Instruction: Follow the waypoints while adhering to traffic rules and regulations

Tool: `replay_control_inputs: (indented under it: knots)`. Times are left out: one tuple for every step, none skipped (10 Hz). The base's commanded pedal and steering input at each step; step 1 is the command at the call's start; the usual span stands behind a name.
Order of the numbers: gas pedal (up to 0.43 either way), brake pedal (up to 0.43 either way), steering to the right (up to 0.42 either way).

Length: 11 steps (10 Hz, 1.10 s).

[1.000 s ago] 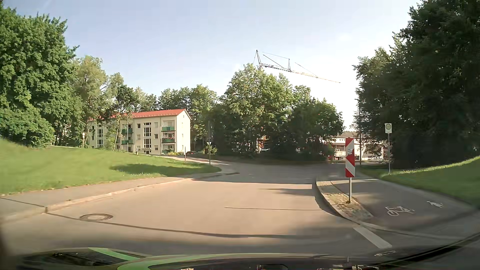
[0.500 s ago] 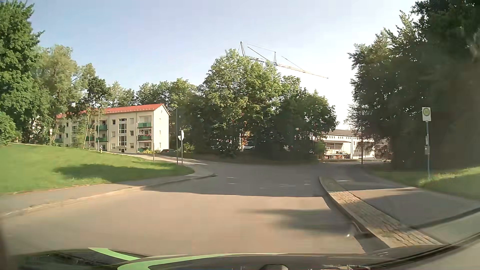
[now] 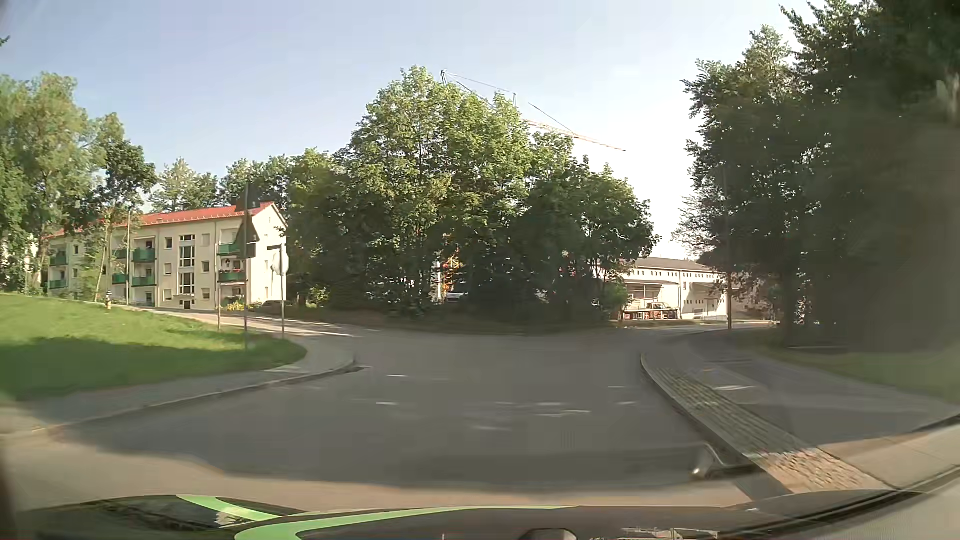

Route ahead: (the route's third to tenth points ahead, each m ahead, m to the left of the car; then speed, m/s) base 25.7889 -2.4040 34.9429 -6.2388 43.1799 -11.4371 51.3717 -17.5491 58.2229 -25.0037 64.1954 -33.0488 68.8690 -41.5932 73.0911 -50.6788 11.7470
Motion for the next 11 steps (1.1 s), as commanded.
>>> replay_control_inputs:
  knots:
    - [0.039, 0.0, 0.062]
    - [0.047, 0.0, 0.062]
    - [0.047, 0.0, 0.063]
    - [0.047, 0.0, 0.063]
    - [0.047, 0.0, 0.062]
    - [0.047, 0.0, 0.06]
    - [0.047, 0.0, 0.057]
    - [0.047, 0.0, 0.057]
    - [0.047, 0.0, 0.058]
    - [0.047, 0.0, 0.058]
    - [0.047, 0.0, 0.058]
